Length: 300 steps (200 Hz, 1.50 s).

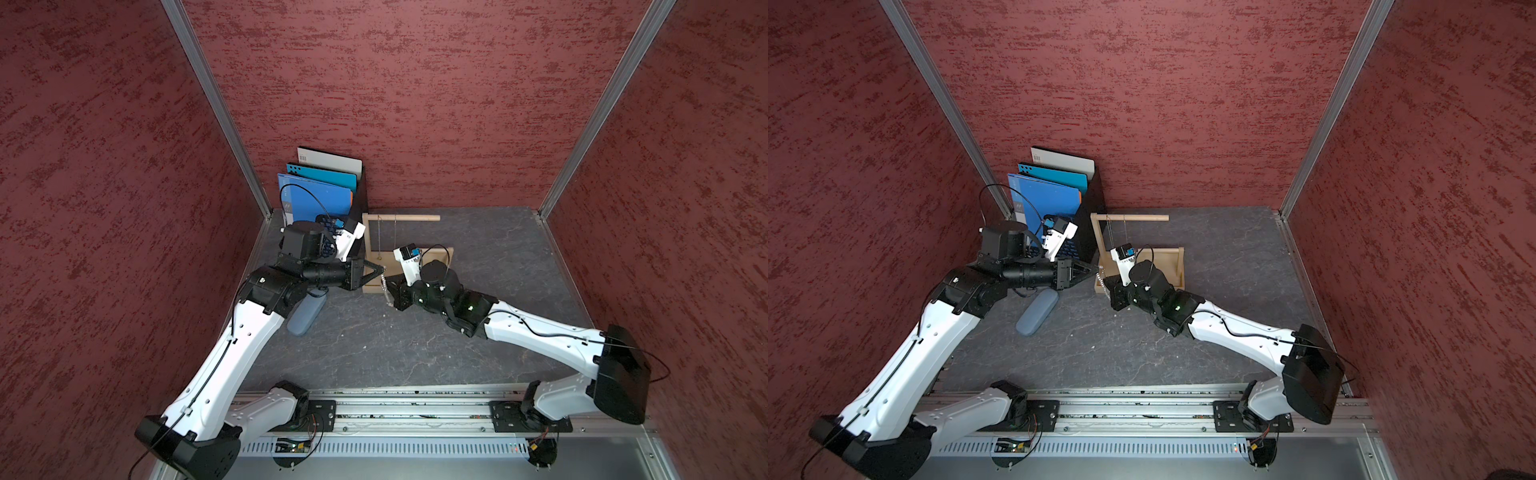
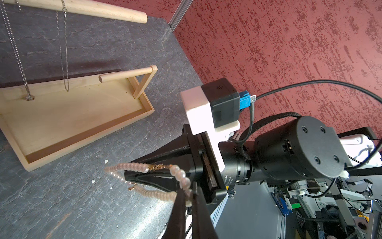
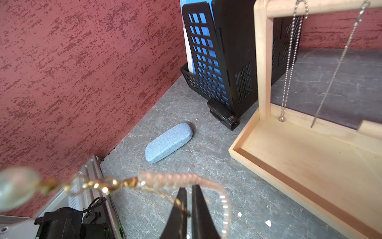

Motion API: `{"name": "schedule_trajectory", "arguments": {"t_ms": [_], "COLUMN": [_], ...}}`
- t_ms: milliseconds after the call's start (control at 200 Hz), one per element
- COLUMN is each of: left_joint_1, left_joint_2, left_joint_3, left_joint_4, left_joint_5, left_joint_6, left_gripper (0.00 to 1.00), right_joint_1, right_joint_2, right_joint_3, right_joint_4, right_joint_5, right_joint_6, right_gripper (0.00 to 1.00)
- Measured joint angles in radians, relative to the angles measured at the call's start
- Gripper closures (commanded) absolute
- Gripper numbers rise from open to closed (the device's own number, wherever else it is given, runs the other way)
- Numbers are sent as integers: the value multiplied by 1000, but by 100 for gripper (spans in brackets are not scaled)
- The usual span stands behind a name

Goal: Hang the necklace on the jewelry display stand
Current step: Pick up the necklace from the center of the board.

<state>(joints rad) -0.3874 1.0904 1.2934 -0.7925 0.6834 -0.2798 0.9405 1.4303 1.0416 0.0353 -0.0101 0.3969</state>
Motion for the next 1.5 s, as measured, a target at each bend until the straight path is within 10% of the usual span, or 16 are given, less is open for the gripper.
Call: {"name": "schedule_trajectory", "arguments": {"t_ms": [286, 466, 1012, 1177, 1503], "left_joint_1": [0, 0, -2, -8, -12], "left_joint_2": [-6, -6, -8, -8, -8], "left_joint_3": [7, 10, 33, 33, 37], "left_joint_4": [-4, -12, -22, -22, -26], "left_joint_5": [6, 13, 40, 51, 53], "left_joint_6": [0, 0, -14, -23, -26], "left_gripper": [100, 100, 100, 100, 100], "right_joint_1": [0, 0, 0, 0, 0], "right_joint_2": [-2, -10, -119, -63, -26], "right_joint_3": [0, 0, -59, -34, 5], "right_joint_4": [6, 3, -25, -25, -1], "right_joint_5": [8, 4, -67, -110, -87], "right_joint_6": [-13, -21, -75, -79, -101], "right_gripper": [92, 55, 47, 50, 89]}}
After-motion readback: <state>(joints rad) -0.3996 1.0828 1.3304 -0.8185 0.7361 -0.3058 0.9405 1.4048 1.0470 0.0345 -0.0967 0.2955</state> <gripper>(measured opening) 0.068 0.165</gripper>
